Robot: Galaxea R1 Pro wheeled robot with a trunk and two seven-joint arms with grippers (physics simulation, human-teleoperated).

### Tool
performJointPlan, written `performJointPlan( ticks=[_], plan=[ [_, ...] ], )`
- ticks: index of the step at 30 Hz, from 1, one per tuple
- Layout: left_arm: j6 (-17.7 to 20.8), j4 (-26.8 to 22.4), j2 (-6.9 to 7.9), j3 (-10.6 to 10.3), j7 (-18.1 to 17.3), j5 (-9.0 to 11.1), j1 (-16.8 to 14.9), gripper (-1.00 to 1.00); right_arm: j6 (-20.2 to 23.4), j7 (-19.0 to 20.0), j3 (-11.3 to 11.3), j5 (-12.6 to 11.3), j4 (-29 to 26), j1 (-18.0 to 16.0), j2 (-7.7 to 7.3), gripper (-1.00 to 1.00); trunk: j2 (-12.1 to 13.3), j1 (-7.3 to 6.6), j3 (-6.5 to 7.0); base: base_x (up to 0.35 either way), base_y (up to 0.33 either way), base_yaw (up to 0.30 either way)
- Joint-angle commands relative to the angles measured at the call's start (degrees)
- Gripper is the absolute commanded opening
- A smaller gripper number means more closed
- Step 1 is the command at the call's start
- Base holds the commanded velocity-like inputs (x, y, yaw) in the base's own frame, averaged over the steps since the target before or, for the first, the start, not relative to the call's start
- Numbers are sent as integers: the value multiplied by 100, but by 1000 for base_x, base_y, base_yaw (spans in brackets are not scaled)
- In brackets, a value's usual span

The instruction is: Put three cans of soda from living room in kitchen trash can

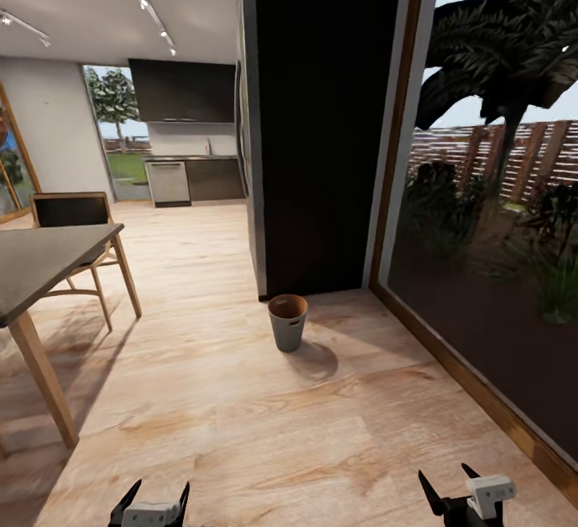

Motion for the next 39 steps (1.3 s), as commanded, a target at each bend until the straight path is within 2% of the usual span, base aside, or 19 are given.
performJointPlan(
  ticks=[1, 14, 39],
  plan=[
    [1, 2, 0, 2, 0, 0, 0, 100, 0, 0, 0, 0, 0, 0, 0, 100, 0, 0, 0, 46, 0, 250],
    [7, 17, -1, 0, 0, 0, 0, 100, 0, 0, 0, 0, 0, 0, -4, 100, 0, 0, 0, 194, 0, 214],
    [7, 14, -1, -2, 0, 0, 0, 100, 0, 0, -9, -9, -8, 0, -5, 100, 0, 0, 0, 320, 0, 7]
  ],
)
